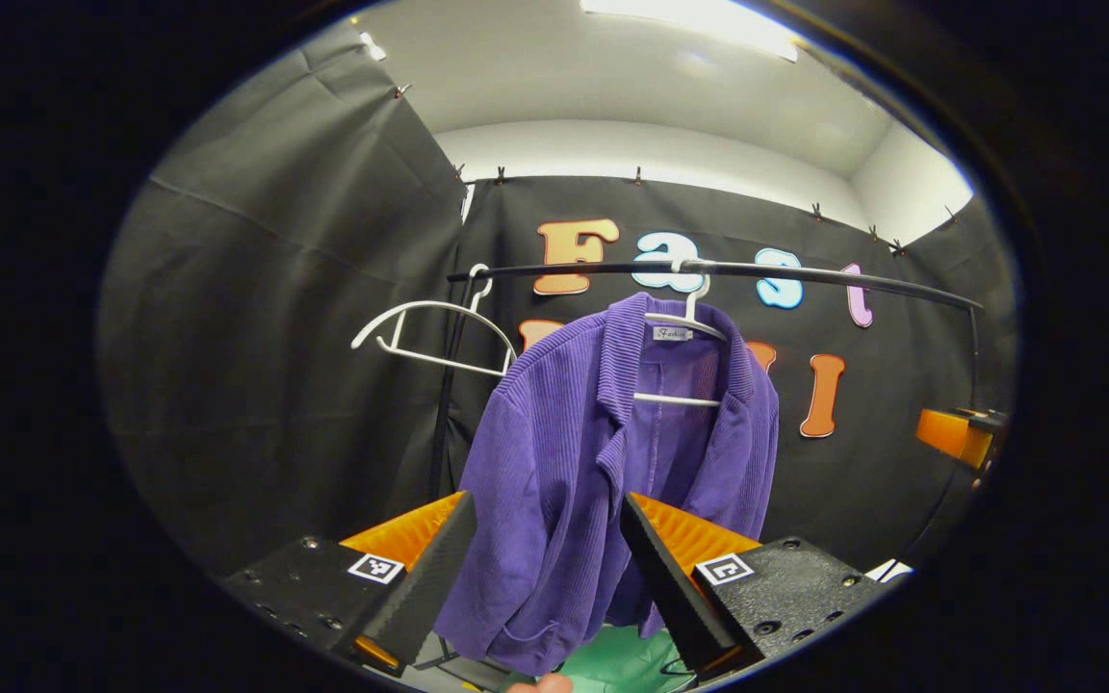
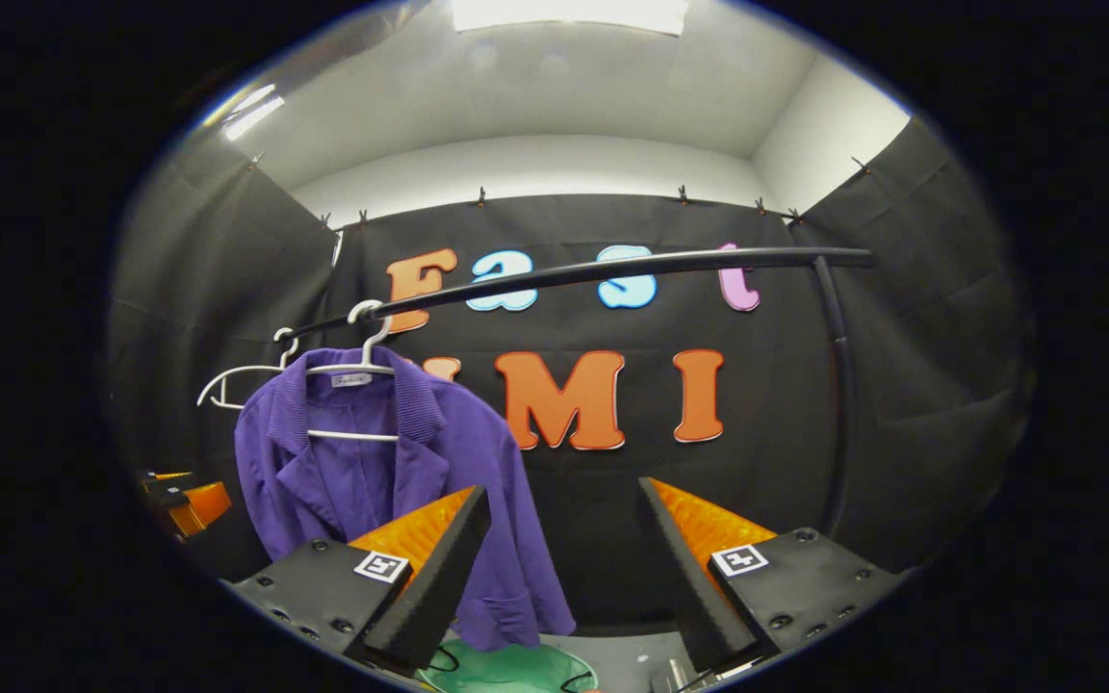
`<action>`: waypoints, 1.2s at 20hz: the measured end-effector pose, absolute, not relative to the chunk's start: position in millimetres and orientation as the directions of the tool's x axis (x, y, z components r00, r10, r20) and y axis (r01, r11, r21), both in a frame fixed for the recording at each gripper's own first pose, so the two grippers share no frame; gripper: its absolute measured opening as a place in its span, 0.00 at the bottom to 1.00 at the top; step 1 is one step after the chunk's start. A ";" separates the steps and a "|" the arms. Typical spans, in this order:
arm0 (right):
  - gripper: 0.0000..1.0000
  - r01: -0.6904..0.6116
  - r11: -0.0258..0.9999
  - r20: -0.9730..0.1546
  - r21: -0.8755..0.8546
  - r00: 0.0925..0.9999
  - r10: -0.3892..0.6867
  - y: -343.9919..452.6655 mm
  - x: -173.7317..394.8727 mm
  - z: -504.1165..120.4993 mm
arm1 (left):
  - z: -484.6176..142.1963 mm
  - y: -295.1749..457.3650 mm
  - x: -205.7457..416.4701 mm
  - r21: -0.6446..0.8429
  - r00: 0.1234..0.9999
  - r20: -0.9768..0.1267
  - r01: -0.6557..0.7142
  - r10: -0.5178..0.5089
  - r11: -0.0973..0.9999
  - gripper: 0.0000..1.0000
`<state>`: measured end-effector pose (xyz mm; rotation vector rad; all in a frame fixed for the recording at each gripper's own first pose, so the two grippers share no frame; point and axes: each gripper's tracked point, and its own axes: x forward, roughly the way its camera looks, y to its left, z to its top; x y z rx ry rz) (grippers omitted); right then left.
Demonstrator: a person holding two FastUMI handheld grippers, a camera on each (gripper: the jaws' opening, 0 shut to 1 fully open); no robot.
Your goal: Grasp the clothes on the hanger with both hands and then place them into the laundry hamper below.
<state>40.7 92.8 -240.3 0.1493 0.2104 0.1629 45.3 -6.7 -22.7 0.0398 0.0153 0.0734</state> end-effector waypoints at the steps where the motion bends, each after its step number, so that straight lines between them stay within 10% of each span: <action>1: 0.94 -0.178 0.967 -0.201 0.183 0.956 0.214 113.5 40.8 -246.5 | -23.4 -5.0 47.5 0.049 0.998 -0.013 -0.065 0.066 0.997 0.92; 11: 0.94 -0.324 0.914 -0.260 0.246 0.886 0.384 236.2 119.2 -325.3 | -29.7 -11.0 30.6 0.083 0.999 -0.025 -0.029 0.031 0.996 0.95; 21: 0.98 -0.136 0.967 -0.391 0.214 0.896 0.212 256.1 209.8 -413.5 | -38.2 39.9 19.5 0.017 0.997 -0.074 -0.016 0.018 1.000 0.92; 24: 0.65 -0.087 0.960 -0.383 0.264 0.904 0.188 231.9 209.2 -409.0 | -45.0 47.1 26.6 0.019 0.996 -0.086 0.032 -0.030 0.999 0.92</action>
